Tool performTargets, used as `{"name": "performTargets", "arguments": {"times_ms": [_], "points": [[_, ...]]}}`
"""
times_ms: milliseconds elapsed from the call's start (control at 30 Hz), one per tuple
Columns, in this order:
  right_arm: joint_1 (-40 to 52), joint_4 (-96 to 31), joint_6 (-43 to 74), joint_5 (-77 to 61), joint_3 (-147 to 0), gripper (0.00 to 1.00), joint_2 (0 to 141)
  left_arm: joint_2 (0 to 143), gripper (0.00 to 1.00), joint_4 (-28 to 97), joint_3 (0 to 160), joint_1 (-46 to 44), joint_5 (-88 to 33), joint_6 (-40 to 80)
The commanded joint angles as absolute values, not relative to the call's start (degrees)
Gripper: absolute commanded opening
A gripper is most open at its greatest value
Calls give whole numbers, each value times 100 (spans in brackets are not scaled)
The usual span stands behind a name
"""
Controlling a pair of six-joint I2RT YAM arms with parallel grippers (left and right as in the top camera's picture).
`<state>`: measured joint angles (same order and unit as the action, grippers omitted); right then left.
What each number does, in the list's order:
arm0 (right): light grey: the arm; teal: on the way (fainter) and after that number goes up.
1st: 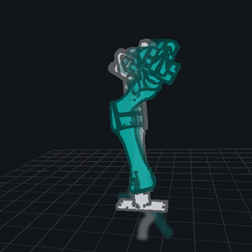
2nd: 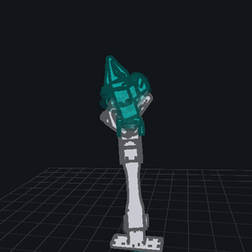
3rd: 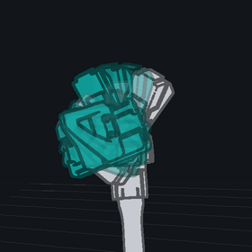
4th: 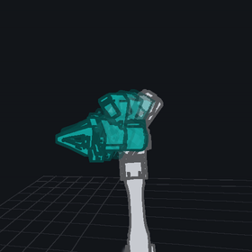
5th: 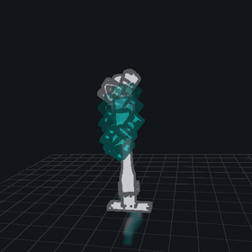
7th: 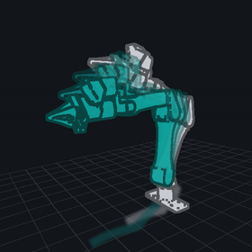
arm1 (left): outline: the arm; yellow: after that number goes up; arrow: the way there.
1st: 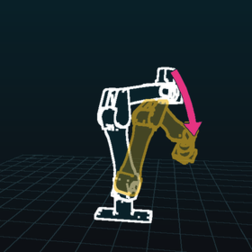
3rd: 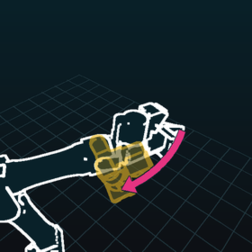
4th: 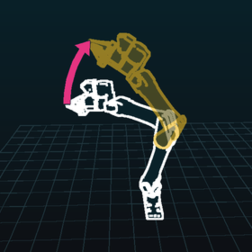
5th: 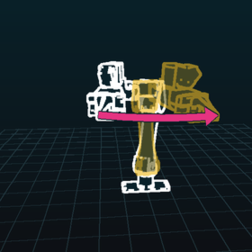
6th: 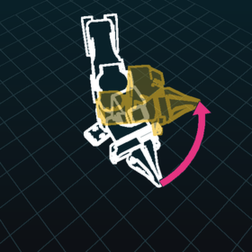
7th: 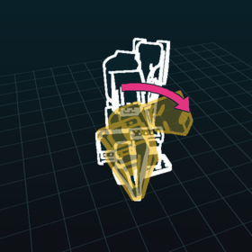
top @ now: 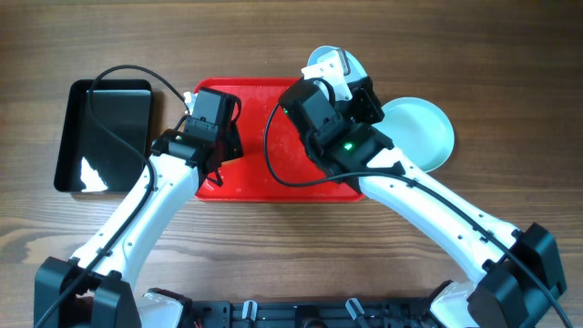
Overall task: Clean dirty plates on tray and stack at the side
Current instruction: 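Lift the last plate upright with the right gripper off the tray, then move the plate right and lower it onto the plate stack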
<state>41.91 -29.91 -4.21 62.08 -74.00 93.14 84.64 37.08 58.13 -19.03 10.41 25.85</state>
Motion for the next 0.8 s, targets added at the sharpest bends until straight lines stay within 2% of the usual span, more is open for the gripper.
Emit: {"name": "performTargets", "arguments": {"times_ms": [0, 500, 667, 767], "points": [[4241, -3048, -283, 6512, -7500, 4, 9242, 8416, 4, 3673, 5776, -1885, 989, 2580], [4241, -3479, 180, 6077, -7500, 4, 9242, 8416, 4, 3667, 5776, -1885, 989, 2580], [4239, -3669, 1160, 5238, -7500, 4, 9242, 8416, 4, 3671, 5776, -1885, 987, 2580], [4082, -3944, 2104, 4134, -7500, 4, 9242, 8416, 4, 3673, 5776, -1885, 987, 2580]]}}
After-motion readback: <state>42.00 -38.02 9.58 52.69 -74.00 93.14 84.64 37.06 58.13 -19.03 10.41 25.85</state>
